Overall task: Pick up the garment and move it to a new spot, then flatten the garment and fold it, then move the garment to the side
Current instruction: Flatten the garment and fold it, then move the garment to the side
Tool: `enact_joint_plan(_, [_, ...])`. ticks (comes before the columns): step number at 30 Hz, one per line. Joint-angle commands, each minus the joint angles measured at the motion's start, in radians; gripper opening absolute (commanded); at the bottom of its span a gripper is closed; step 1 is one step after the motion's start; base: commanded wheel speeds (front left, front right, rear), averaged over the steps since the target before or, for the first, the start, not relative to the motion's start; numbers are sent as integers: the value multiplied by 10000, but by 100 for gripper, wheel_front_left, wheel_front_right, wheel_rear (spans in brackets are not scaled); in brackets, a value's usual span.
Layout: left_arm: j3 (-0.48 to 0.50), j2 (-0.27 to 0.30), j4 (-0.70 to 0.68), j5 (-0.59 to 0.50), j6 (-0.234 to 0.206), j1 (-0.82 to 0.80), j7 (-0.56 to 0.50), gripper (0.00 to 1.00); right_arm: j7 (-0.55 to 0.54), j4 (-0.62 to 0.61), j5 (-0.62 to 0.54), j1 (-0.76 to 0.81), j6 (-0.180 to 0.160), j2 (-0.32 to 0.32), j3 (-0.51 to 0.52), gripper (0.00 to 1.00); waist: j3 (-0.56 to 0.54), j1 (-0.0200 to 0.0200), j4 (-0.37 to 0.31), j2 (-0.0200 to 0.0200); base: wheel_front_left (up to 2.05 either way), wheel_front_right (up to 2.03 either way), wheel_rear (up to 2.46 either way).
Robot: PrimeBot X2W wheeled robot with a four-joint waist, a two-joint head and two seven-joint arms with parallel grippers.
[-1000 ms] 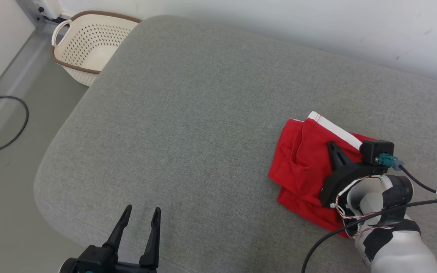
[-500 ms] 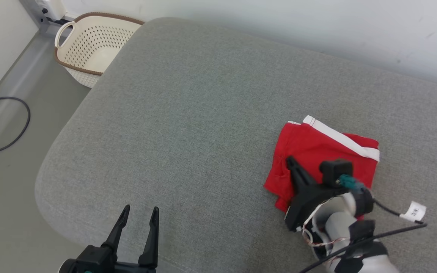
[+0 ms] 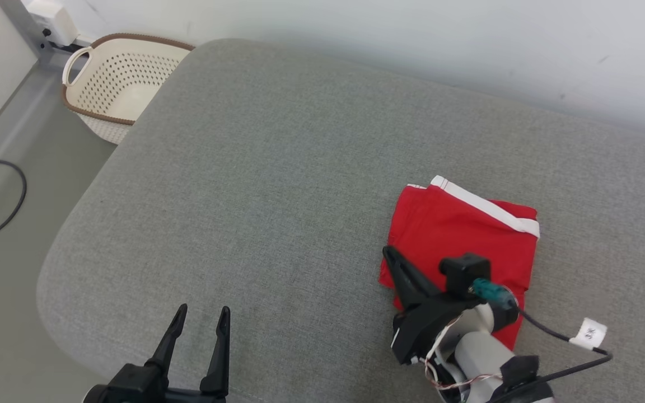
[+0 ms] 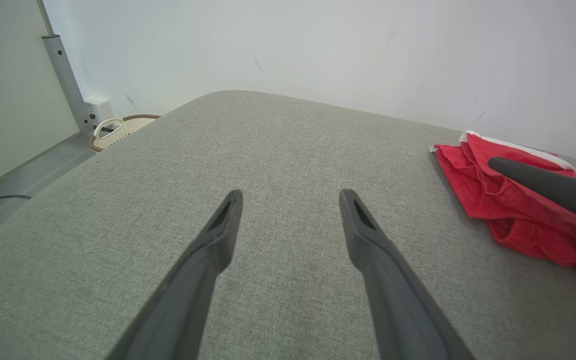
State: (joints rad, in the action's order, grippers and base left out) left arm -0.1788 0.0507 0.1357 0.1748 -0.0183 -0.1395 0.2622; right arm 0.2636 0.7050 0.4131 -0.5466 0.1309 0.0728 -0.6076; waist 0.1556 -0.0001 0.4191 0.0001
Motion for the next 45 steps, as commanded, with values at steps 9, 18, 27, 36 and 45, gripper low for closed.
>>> enact_joint_plan(9, [265,3,-47,-203,28,430,34,100,3,-1020,-330,141,-6,615,1103,100,-423,1,-522,-1,0,0,0])
enact_joint_plan(18, [528,3,-144,-234,33,636,34,100,-56,-900,-610,628,-6,1220,2354,100,-715,1,-1092,-1,0,0,0])
enact_joint_plan(27, [551,3,-208,-196,55,695,34,100,-829,-684,-148,1010,-8,1239,2539,100,-669,1,-1389,-1,0,0,0])
enact_joint_plan(36, [477,5,-188,-117,59,615,34,100,-1575,-726,673,1294,-6,1058,2311,100,-560,1,-1422,-1,0,0,0])
enact_joint_plan(45, [413,3,-133,-88,48,511,34,100,-2021,-453,1281,1183,-6,926,2087,100,-455,1,-1268,-1,0,0,0])
